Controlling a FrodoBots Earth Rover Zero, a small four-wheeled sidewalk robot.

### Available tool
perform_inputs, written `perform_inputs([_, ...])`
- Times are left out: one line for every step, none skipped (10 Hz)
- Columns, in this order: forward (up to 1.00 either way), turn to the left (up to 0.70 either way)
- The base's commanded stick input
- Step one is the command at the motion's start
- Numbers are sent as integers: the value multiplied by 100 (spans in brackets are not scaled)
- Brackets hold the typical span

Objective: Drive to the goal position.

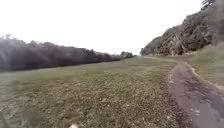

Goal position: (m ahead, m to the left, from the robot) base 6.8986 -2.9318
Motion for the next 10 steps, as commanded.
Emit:
perform_inputs([6,0])
perform_inputs([6,0])
perform_inputs([6,0])
perform_inputs([6,0])
perform_inputs([6,0])
perform_inputs([6,0])
perform_inputs([6,0])
perform_inputs([6,0])
perform_inputs([6,0])
perform_inputs([6,0])
